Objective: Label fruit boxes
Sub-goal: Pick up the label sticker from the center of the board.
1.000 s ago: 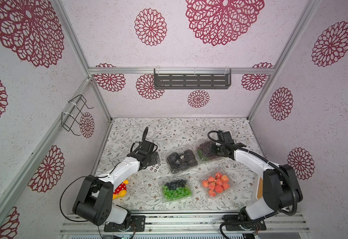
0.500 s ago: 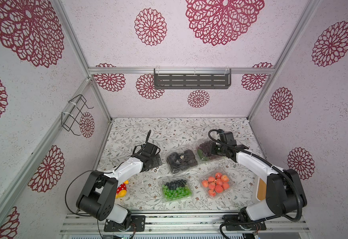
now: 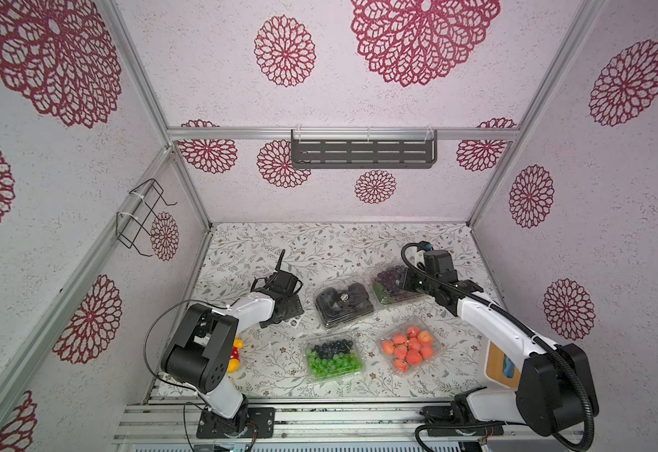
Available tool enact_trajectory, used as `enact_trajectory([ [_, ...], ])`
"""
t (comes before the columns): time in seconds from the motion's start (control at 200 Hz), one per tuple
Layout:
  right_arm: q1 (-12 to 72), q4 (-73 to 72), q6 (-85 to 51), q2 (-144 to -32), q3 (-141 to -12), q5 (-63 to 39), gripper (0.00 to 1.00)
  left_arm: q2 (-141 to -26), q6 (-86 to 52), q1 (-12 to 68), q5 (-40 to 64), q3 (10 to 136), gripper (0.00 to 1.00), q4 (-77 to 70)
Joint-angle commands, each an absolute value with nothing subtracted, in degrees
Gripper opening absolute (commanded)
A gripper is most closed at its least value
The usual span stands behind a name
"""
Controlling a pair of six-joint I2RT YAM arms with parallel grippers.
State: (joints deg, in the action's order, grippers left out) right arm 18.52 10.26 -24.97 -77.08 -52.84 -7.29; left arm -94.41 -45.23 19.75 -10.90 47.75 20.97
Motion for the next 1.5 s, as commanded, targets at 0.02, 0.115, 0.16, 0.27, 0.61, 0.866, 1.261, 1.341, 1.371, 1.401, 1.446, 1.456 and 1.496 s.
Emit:
enact_trajectory([
  [0.02, 18.3, 9.1, -24.3, -75.9, -53.0, -6.0, 0.00, -96.2, -44.8, 17.0, -4.5, 46.3, 0.99, 15.6],
  [0.115, 18.2, 9.7, -24.2, -75.9, -52.9, -6.0, 0.00, -99.7, -44.2, 15.5, 1.4, 48.8, 0.99, 13.4],
  [0.16, 18.3, 9.7, -24.1, -75.6, -52.6, -5.8, 0.00, -101.0, -43.7, 15.4, 2.1, 49.6, 0.99, 13.0],
  [0.27, 18.3, 9.8, -24.1, -75.0, -52.4, -4.9, 0.00, -103.2, -44.1, 13.9, 7.2, 49.7, 0.99, 9.3],
  [0.61, 18.3, 9.7, -24.2, -74.4, -52.0, -5.0, 0.00, -96.0, -43.2, 14.7, -8.2, 54.3, 0.98, 23.4],
  [0.866, 18.3, 9.4, -24.5, -74.8, -52.0, -5.6, 0.00, -83.9, -49.7, 23.3, -9.7, 47.5, 0.98, 29.2],
  [1.261, 18.4, 9.3, -24.8, -72.6, -51.3, -5.7, 0.00, -86.1, -50.1, 21.5, -2.1, 41.4, 0.98, 18.5],
  [1.341, 18.5, 9.3, -24.8, -71.9, -51.2, -5.4, 0.00, -89.1, -49.9, 21.4, -1.2, 41.9, 0.98, 15.3],
  [1.371, 18.5, 9.2, -24.8, -71.7, -51.1, -5.4, 0.00, -90.4, -50.0, 21.4, -0.8, 42.0, 0.98, 14.1],
  [1.401, 18.4, 9.2, -24.8, -71.7, -51.1, -5.4, 0.00, -91.3, -50.1, 21.4, -0.9, 42.4, 0.98, 13.8],
  [1.446, 18.5, 9.1, -24.8, -71.5, -51.0, -5.5, 0.00, -93.0, -50.1, 21.4, -1.8, 43.0, 0.98, 13.9],
  [1.456, 18.5, 9.1, -24.8, -71.4, -50.9, -5.5, 0.00, -93.3, -50.1, 21.4, -1.9, 43.1, 0.98, 14.0],
  [1.496, 18.5, 8.9, -24.9, -71.2, -50.8, -5.7, 0.00, -94.6, -49.8, 21.3, -1.9, 43.4, 0.98, 13.4],
])
